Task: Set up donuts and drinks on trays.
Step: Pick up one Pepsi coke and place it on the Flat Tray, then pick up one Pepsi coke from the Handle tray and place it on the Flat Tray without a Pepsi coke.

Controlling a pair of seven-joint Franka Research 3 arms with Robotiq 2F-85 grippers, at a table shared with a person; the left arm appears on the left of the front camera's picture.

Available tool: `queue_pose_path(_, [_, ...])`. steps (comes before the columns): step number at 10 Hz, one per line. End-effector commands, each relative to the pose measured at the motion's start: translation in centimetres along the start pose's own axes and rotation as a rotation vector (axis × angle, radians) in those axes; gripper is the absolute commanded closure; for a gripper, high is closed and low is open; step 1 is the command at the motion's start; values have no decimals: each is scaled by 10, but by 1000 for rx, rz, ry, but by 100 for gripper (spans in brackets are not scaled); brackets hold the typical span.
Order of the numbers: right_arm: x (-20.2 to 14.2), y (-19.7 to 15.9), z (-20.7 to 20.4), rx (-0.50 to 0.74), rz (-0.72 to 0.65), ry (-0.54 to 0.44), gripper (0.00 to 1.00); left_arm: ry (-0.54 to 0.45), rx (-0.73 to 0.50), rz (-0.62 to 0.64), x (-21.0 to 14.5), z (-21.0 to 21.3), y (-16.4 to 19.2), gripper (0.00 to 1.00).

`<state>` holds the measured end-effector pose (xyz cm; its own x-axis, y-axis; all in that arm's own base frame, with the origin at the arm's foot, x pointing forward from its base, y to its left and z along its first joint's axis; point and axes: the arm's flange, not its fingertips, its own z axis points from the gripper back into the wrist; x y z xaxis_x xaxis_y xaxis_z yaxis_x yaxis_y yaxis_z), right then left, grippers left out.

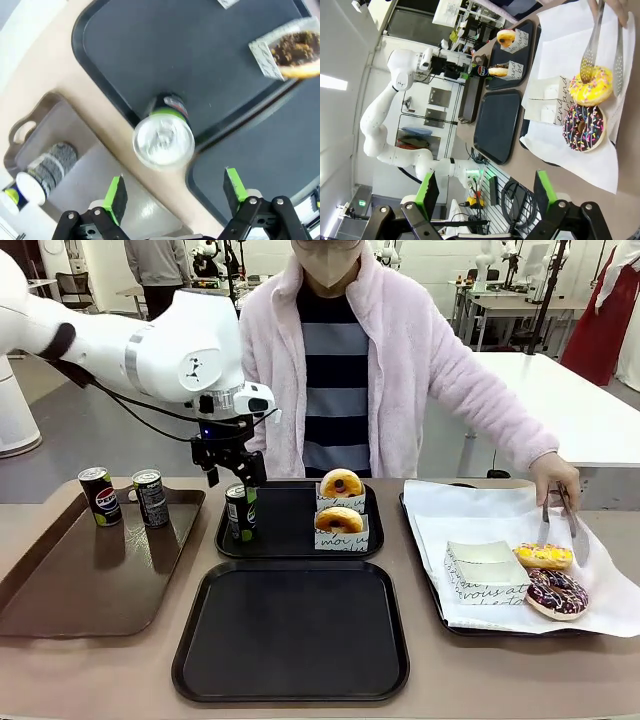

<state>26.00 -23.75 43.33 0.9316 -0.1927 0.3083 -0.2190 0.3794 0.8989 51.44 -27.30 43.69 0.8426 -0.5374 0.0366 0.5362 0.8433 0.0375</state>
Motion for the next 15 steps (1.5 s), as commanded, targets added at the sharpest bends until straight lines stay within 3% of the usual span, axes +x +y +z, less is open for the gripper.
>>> queue_pose_path(1, [1,0,2,12,13,-5,0,-51,1,-80,-57,29,-12,0])
queue_pose_path(4, [1,0,2,12,13,-5,0,-134,-35,-85,-124,49,-21,0])
queue_pose_path(6, [1,0,2,12,13,-5,0,-108,-52,-63,-120,54,-10,0])
queue_pose_path(7, [1,0,2,12,13,-5,0,-104,-13,-66,-117,58,-24,0])
queue_pose_path(12, [1,0,2,12,13,-5,0,-104,-23,-64,-121,57,-23,0])
queue_pose_path(13, [1,0,2,12,13,-5,0,-96,-72,40,-105,63,28,0])
queue_pose_path(15, [1,0,2,12,13,-5,0,-121,-75,186,-133,79,98,0])
